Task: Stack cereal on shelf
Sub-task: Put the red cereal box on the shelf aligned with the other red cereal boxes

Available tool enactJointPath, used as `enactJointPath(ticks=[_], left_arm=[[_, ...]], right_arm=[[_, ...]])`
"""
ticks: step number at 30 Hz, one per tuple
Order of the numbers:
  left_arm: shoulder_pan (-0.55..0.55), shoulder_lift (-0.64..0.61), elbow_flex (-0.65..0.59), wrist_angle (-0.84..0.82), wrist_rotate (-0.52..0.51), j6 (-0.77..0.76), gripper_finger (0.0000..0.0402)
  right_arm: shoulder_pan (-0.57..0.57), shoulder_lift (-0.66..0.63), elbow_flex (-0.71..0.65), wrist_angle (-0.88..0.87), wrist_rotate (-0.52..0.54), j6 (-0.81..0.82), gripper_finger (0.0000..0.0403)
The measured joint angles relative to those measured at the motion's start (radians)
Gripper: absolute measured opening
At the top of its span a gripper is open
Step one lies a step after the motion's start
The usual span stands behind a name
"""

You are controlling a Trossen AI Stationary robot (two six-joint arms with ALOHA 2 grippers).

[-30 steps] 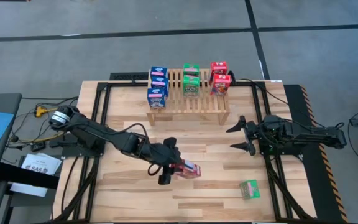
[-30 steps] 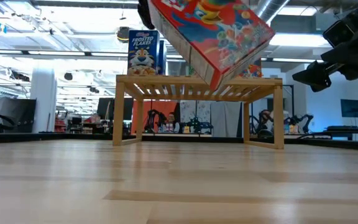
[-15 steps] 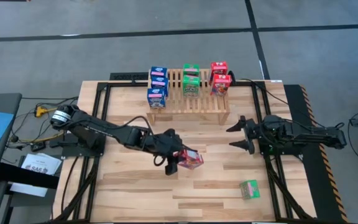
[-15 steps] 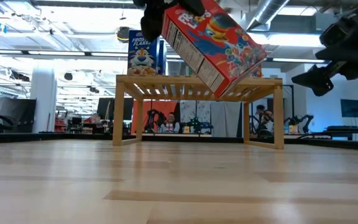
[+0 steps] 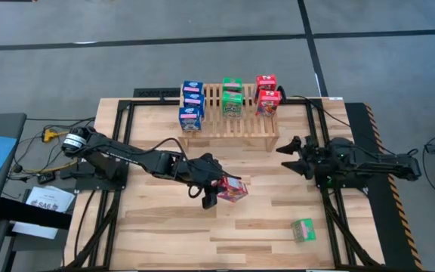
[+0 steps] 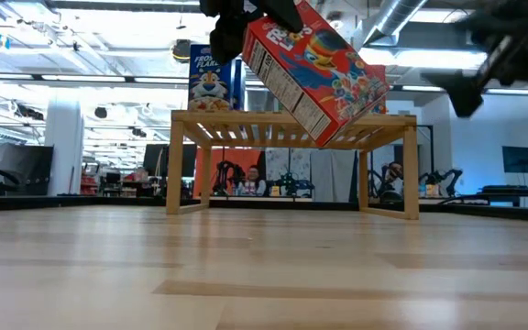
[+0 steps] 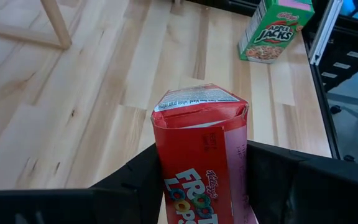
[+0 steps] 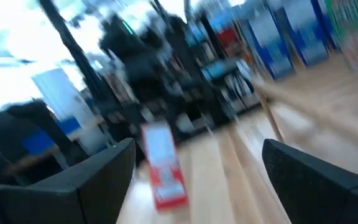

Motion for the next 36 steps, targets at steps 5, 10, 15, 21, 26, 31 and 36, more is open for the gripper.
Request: enactJointPath(ticks=[5,10,15,21,26,31,36], left_arm=[[0.000,0.000,0.000,0.000,0.003,0.002,0.0167],[-0.001,0.000,0.000,0.000,0.008,0.006,0.0167],[-0.001,0.000,0.000,-0.001,0.008,0.009,0.0167],[-0.001,0.000,0.000,-0.001,0.008,0.008,0.0167],[-0.001,0.000,0.000,-0.001,0.025,0.006,0.0167],[-0.001,0.000,0.000,-0.001,0.032,0.001,0.0167],[-0.001,0.000,0.000,-0.001,0.033,-0.001,0.0167]], right_arm=[[0.011,0.037,0.054,0.059,-0.001,-0.017,0.0374],[0.011,0.152,0.158,0.029,-0.001,-0.049,0.0374],[0.034,0.311,0.259,0.026,-0.027,-0.110,0.0374],[0.115,0.501,0.349,-0.043,-0.028,-0.150,0.0374],[0.200,0.654,0.389,-0.021,-0.028,-0.153,0.0374],[0.272,0.789,0.417,0.042,-0.003,-0.183,0.0374],[0.312,0.912,0.461,0.091,0.026,-0.224,0.0374]])
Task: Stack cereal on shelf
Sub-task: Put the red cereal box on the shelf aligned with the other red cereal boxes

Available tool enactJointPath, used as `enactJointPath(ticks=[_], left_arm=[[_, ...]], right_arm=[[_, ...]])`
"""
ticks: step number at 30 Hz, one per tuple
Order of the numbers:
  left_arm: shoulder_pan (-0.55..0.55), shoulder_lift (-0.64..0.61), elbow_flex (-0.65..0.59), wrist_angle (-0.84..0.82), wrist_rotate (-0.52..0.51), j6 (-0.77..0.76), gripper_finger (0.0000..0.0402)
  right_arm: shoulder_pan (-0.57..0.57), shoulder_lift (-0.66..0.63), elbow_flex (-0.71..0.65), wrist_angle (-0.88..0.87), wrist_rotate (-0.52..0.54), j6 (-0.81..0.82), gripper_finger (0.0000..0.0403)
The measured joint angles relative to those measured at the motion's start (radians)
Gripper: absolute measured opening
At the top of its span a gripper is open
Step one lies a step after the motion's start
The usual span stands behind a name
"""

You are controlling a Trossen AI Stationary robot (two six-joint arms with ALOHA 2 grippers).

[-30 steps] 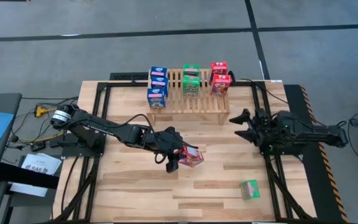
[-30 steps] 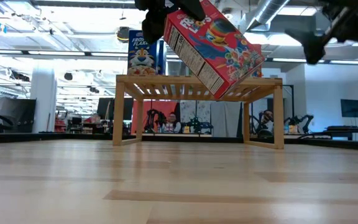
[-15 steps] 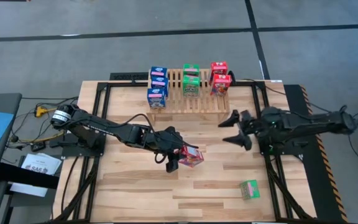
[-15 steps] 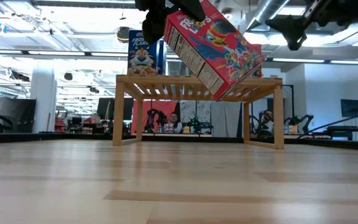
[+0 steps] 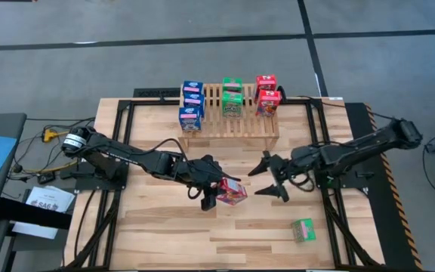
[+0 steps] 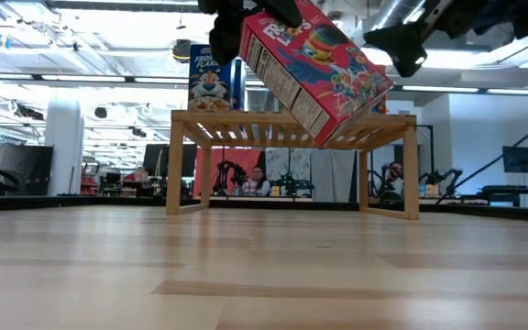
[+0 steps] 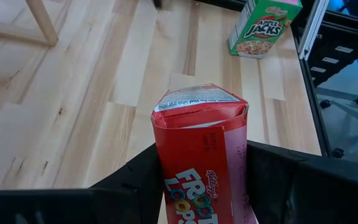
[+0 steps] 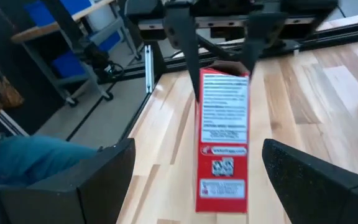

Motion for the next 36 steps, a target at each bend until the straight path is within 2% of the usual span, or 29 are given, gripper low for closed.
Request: enactJointPath(ticks=[11,25,31,36], left_arm=[[-0.002,0.000,0.000,0.000,0.023,-0.006,0.0167],[-0.005,0.001,0.000,-0.020,0.024,-0.002,0.0167],[-0.005,0.001,0.000,-0.042,0.022,-0.007,0.0167],[-0.006,0.001,0.001,-0.046,0.030,-0.022,0.0167]], right_arm=[[0.040,0.199,0.133,0.016,0.000,-0.060,0.0374],[0.019,0.381,0.241,0.004,0.012,-0.053,0.0374],[0.019,0.401,0.260,-0.009,0.034,-0.053,0.0374],[0.016,0.370,0.264,0.003,0.120,-0.065,0.0374]])
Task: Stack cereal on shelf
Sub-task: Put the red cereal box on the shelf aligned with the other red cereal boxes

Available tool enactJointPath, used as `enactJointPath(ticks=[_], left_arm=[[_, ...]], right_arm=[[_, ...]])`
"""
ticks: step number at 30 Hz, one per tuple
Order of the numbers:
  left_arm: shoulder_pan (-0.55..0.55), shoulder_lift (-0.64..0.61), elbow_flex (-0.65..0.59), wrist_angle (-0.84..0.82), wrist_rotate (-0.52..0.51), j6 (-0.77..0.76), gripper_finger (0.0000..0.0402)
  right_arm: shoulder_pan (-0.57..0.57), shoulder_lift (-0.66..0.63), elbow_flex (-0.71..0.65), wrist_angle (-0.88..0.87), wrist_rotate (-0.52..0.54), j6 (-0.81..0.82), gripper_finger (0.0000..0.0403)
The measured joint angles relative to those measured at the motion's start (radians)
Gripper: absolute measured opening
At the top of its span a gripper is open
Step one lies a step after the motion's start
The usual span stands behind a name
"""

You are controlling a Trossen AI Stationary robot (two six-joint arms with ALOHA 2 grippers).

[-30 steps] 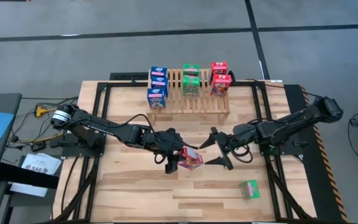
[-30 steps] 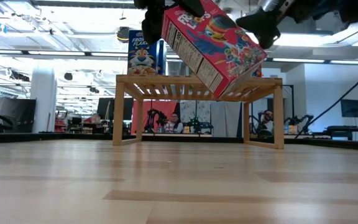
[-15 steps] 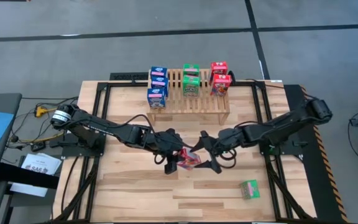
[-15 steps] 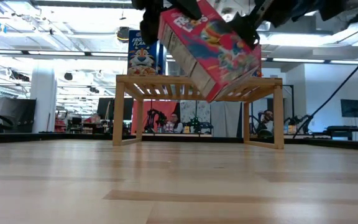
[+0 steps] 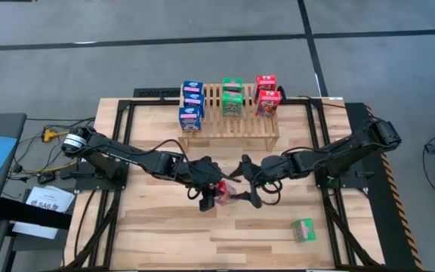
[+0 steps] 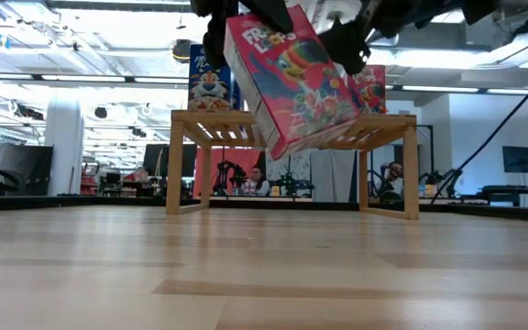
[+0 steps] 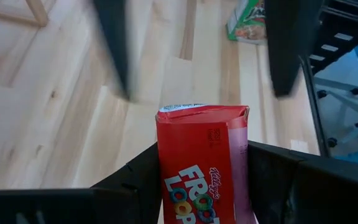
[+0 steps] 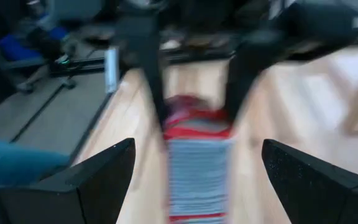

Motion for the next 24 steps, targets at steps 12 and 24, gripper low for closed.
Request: enactJointPath(ticks=[12,24], left_arm=[[0.000,0.000,0.000,0.038,-0.004,0.016,0.0167],[0.000,0.000,0.000,0.080,-0.001,0.017,0.0167]], right_arm=[[0.015,0.032,-0.002,-0.001,0.016,-0.011,0.0374],[0.008,0.059,-0.003,-0.009,0.005,0.010,0.0361]])
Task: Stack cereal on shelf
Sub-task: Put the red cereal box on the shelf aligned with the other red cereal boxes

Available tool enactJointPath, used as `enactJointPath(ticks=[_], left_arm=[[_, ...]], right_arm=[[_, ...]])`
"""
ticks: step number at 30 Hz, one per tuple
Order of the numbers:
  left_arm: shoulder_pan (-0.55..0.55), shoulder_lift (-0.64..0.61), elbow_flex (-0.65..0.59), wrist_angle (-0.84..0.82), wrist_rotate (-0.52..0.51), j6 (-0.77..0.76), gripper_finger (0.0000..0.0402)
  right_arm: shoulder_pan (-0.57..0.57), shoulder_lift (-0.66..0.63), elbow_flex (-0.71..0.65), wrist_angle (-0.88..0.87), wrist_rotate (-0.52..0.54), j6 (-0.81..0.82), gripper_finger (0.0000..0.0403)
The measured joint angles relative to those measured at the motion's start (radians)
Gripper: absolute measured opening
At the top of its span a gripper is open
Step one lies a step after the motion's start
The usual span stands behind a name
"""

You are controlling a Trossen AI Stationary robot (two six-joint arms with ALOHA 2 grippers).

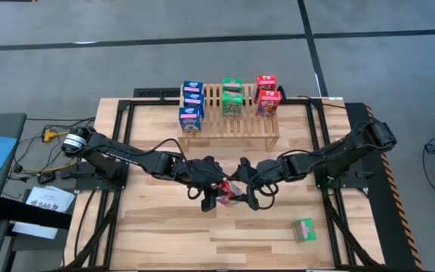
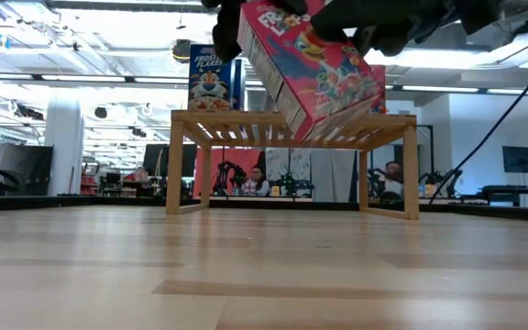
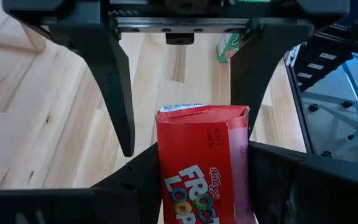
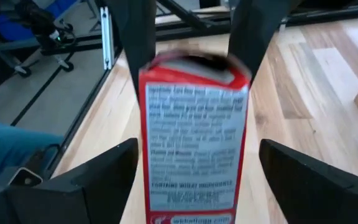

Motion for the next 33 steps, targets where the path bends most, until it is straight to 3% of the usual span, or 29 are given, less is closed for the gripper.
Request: enactJointPath(ticks=[10,21,33], left_arm=[[0.003,0.000,0.000,0.017,-0.001,-0.003,0.0167],[0.004,0.000,0.000,0.012,-0.001,0.000,0.0167],[0.004,0.000,0.000,0.011,-0.006,0.007,0.0234]], right_arm=[[0.000,-0.001,0.000,0.000,-0.043,0.006,0.0271],[0.001,-0.001,0.000,0.000,-0.044,0.008,0.0207],[0.001,-0.001,0.000,-0.003,-0.044,0.033,0.0196]])
